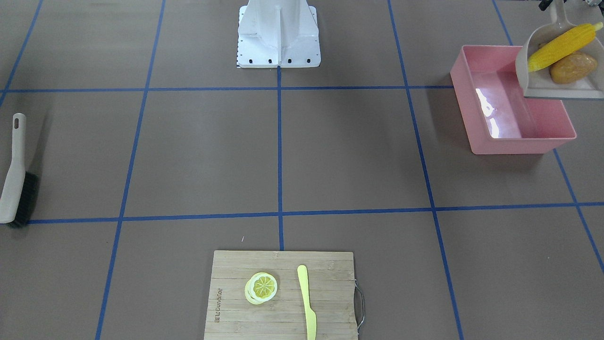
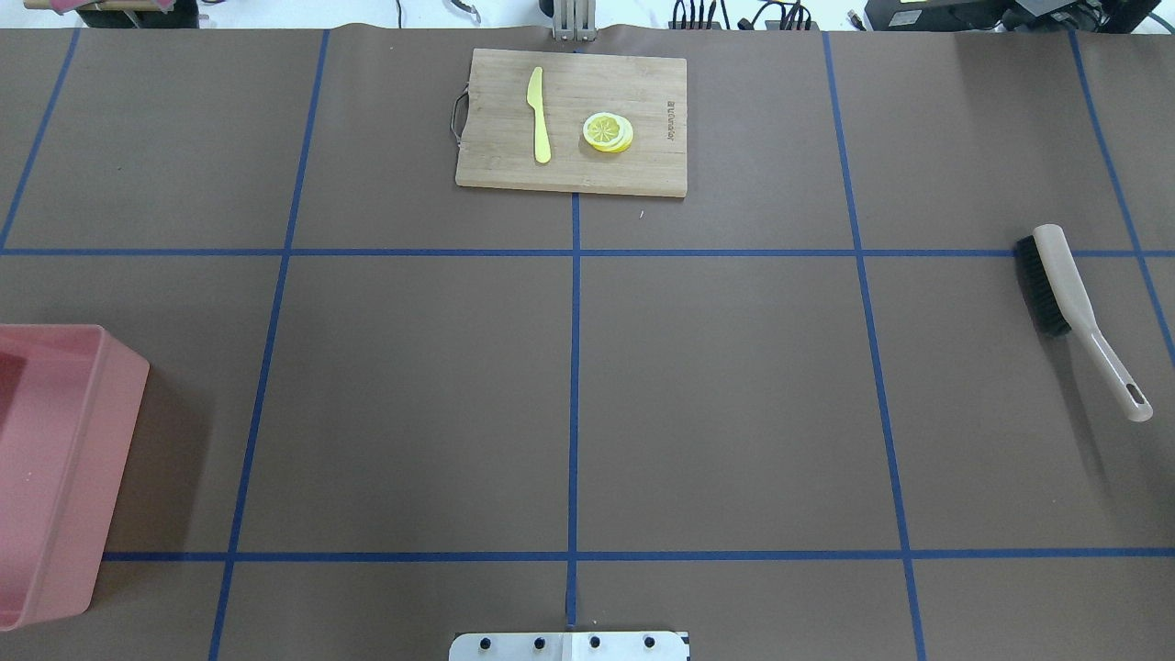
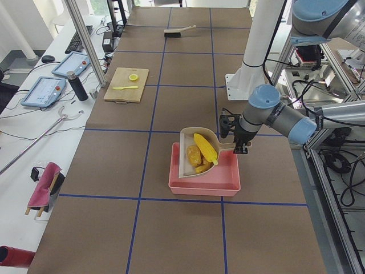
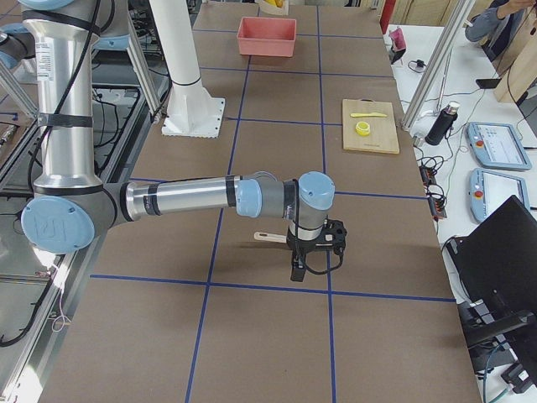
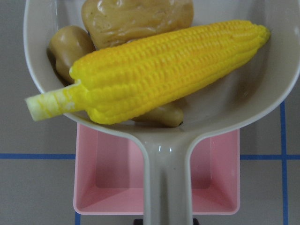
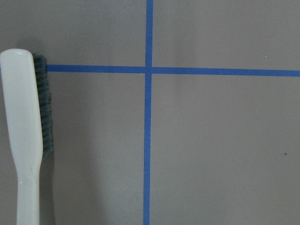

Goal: Sweep and dump trash into bin
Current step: 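Tip the dustpan over the pink bin with the left gripper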

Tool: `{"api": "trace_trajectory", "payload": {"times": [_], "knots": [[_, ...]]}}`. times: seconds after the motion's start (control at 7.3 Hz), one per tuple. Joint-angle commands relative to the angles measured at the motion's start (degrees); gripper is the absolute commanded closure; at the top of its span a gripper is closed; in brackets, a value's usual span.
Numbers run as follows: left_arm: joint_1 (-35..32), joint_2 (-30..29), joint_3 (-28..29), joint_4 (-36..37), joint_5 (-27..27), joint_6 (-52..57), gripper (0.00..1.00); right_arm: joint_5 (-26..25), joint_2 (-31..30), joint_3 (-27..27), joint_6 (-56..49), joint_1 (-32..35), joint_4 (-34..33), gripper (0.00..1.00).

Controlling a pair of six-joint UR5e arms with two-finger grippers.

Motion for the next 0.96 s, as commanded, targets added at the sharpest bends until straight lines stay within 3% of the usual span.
{"api": "trace_trajectory", "payload": {"times": [0.0,0.55,0.82], "knots": [[0.89,0.04,0.03,1.22,-5.74,-0.53,1.0,-0.52,0.67,0.86,0.55,0.05,1.62,0.0],[7.11,0.04,0.21,10.79,-18.85,-0.53,1.0,-0.08,-2.06,2.71,0.64,0.05,3.48,0.0],[8.36,0.04,0.21,11.43,-20.01,-0.53,1.0,-0.17,-2.06,2.62,0.47,-0.04,3.48,0.0]]}}
